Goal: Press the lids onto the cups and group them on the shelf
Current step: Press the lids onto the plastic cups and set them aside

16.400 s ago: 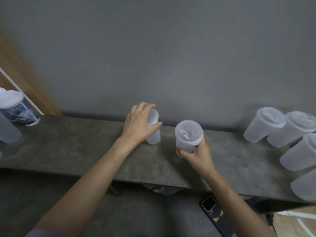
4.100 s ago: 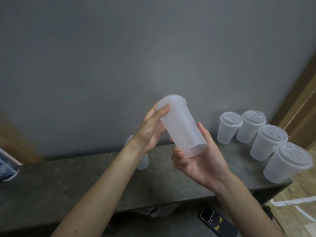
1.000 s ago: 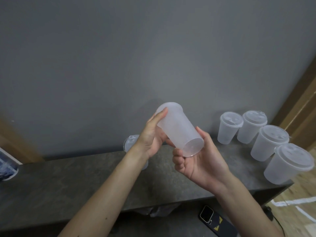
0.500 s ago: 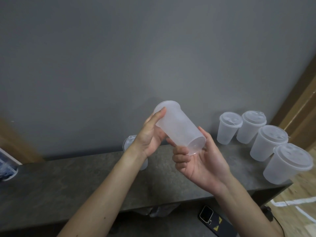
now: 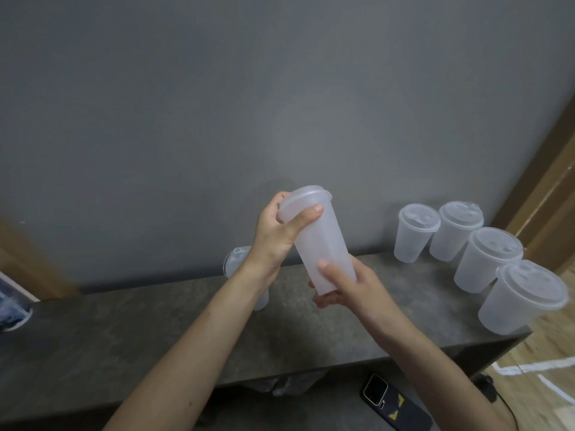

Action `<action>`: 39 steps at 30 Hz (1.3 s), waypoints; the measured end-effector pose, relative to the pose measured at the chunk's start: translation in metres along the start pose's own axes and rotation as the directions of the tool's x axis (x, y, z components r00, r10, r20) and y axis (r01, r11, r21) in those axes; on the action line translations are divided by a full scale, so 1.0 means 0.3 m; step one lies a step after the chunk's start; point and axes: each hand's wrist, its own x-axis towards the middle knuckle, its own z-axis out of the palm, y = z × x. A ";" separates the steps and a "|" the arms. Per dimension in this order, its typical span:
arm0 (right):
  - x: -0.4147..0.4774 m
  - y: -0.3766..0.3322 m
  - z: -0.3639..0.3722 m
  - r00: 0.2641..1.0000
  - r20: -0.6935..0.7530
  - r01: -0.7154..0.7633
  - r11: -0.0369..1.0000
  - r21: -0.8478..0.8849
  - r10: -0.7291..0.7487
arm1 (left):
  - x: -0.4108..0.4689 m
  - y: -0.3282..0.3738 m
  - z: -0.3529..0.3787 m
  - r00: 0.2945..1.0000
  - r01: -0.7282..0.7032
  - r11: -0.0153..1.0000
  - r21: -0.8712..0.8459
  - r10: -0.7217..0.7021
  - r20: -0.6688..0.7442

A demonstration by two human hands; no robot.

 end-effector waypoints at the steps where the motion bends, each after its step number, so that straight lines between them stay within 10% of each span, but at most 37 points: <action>1: -0.004 0.010 0.002 0.998 -0.037 0.043 0.992 -0.116 -0.047 | -0.002 -0.001 0.005 0.999 -0.033 0.999 0.038 0.034 -0.009; 3: -0.013 0.014 0.015 0.998 -0.035 0.043 0.991 -0.124 -0.048 | -0.001 0.008 0.010 0.999 -0.048 0.997 0.064 0.047 0.010; 7: -0.026 -0.032 0.017 0.951 0.292 -0.220 0.890 0.398 0.104 | 0.014 0.036 -0.010 0.984 0.100 0.985 -0.138 -0.078 0.158; 15: -0.021 -0.035 0.013 0.863 0.505 -0.358 0.732 0.579 0.022 | 0.001 0.014 -0.002 0.966 0.241 0.926 -0.291 -0.201 0.161; 22: -0.015 -0.030 0.025 0.950 0.291 -0.228 0.888 0.398 0.114 | 0.002 0.001 -0.010 0.976 0.211 0.938 -0.275 -0.190 0.103; 33: -0.014 -0.102 0.027 0.847 0.509 -0.505 0.533 0.679 0.153 | -0.018 -0.065 0.028 0.848 0.528 0.825 -0.200 -0.496 0.189; 39: -0.011 -0.094 0.003 0.875 0.431 -0.455 0.675 0.581 0.219 | -0.008 -0.053 0.034 0.891 0.454 0.853 -0.258 -0.437 0.122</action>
